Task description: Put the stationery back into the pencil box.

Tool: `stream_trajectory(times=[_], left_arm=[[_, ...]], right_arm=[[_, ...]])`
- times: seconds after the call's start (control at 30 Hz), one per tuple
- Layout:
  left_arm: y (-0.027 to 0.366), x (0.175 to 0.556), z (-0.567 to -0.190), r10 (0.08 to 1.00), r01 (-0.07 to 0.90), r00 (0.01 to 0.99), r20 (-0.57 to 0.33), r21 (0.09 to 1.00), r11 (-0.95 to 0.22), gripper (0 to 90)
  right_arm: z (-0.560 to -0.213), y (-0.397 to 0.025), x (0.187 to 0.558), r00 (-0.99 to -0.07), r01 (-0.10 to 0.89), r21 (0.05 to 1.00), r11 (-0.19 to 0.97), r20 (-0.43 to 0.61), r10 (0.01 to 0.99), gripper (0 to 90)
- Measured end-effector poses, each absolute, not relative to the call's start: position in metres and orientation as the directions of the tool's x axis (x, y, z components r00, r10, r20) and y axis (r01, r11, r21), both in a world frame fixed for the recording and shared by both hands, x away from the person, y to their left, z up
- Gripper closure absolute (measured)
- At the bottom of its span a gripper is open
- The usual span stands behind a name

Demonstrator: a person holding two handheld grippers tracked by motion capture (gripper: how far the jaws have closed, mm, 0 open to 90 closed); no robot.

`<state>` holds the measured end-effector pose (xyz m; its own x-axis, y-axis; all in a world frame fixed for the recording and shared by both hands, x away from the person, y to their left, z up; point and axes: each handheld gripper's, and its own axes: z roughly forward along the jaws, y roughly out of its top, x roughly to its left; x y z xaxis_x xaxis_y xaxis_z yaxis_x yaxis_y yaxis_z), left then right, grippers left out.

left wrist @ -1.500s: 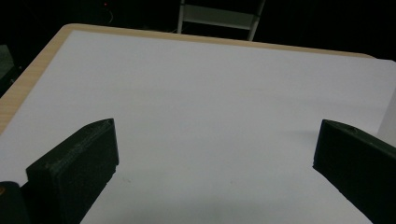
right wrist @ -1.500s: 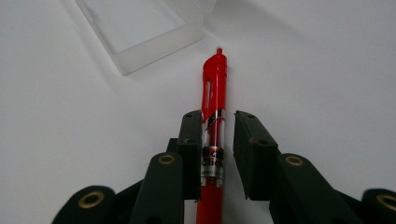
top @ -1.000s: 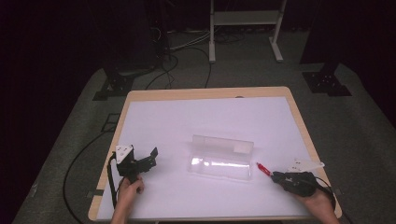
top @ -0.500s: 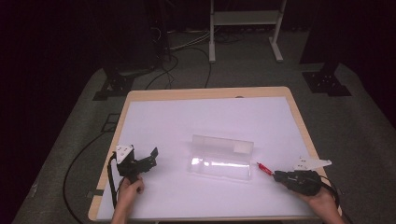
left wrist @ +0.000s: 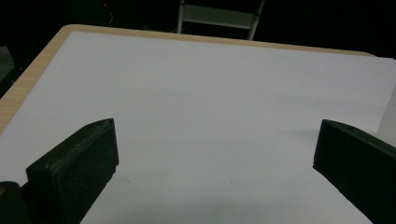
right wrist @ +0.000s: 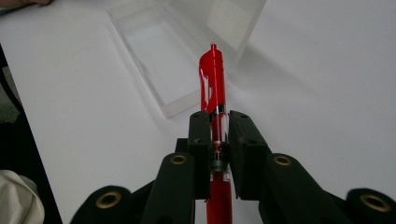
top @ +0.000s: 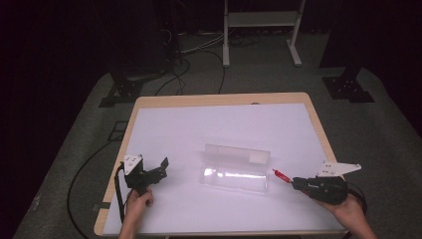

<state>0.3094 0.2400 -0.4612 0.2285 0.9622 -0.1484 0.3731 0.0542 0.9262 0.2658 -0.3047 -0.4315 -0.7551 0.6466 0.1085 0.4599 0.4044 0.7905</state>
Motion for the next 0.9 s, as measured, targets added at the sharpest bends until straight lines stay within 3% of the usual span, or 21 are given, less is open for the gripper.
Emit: stream_trajectory(times=[0.9], left_arm=[[0.240,0.310,-0.461,0.959,0.372,0.239,-0.151,0.927,0.053,0.0]], right_arm=[[-0.406,-0.260,0.278,-0.850,0.366,0.796,0.482,0.076,0.521,79.1]])
